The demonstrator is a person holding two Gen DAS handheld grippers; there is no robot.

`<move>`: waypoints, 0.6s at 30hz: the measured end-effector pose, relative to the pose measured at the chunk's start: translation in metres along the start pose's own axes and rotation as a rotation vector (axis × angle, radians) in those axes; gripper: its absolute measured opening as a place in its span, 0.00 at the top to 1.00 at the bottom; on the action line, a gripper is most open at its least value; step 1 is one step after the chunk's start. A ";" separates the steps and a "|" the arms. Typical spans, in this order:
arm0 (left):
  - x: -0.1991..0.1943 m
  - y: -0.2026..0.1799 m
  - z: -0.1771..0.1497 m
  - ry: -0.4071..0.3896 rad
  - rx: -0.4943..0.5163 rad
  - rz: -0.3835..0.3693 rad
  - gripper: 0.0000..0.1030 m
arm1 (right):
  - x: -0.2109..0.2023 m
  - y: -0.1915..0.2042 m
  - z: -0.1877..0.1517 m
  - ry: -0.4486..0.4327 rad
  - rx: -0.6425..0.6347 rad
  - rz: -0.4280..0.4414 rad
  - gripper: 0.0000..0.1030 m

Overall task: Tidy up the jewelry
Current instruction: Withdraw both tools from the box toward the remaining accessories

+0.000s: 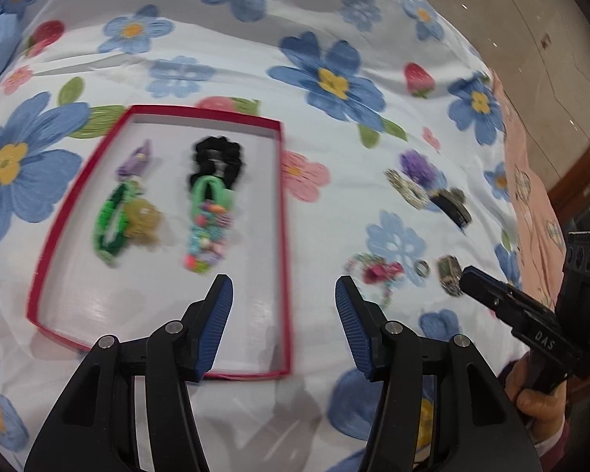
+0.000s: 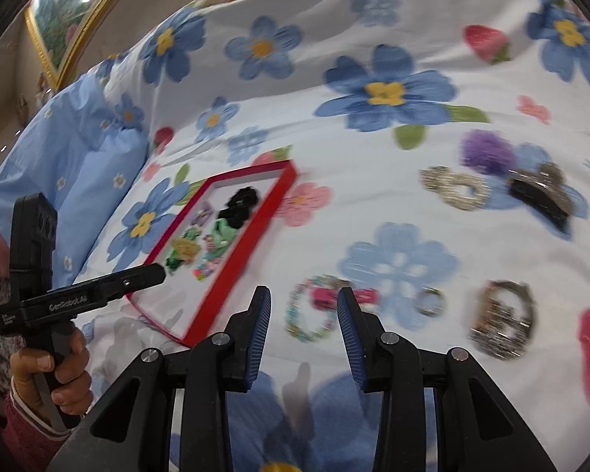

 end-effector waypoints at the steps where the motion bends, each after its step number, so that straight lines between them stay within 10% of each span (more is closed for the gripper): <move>1: 0.001 -0.006 -0.003 0.003 0.009 -0.003 0.48 | -0.006 -0.007 -0.003 -0.005 0.012 -0.011 0.63; 18: 0.039 -0.069 -0.027 0.094 0.126 -0.011 0.46 | -0.045 -0.089 -0.054 -0.003 0.134 -0.143 0.62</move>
Point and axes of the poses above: each gripper's, at about its wrist camera, not at the fingertips, and x roughly the way its jaws point, y to its left, z to its top, the point moved 7 cm from there along x, roughly the way its jaws point, and after that the axes turned 6 degrees about -x, right-handed, at the moved point
